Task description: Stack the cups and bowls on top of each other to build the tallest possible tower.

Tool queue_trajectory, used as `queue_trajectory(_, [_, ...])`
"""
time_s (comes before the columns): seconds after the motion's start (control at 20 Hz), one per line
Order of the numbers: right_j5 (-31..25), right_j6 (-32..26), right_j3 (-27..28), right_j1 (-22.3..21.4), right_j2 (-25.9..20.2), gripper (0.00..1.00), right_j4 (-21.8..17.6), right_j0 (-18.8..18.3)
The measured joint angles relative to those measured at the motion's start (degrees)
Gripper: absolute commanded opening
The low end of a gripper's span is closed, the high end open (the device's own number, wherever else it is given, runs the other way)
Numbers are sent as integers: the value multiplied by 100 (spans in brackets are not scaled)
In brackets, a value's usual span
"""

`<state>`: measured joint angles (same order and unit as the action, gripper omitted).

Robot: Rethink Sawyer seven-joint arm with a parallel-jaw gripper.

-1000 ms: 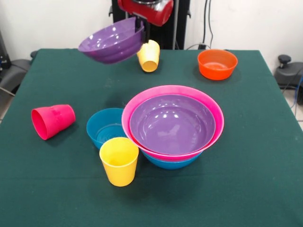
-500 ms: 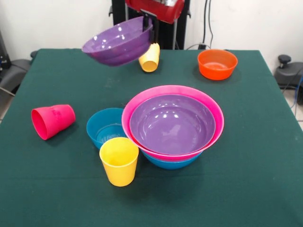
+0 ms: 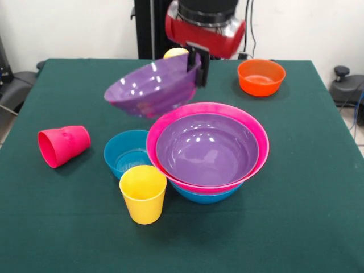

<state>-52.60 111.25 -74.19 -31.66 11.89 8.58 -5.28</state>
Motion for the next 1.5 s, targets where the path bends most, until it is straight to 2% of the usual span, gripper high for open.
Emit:
queue_trajectory(0.45, [-26, 554, 1095, 884, 126, 0, 277, 263])
queue_trajectory(0.55, [-87, 919, 1459, 1161, 205, 0, 380, 407])
queue_trajectory(0.95, [-454, 1727, 2222, 1753, 343, 0, 540, 725])
queue_trajectory(1.0, [-538, 1842, 2378, 1876, 357, 100, 539, 769])
queue_trajectory(1.5, [-792, 1867, 2836, 2157, 478, 100, 535, 805])
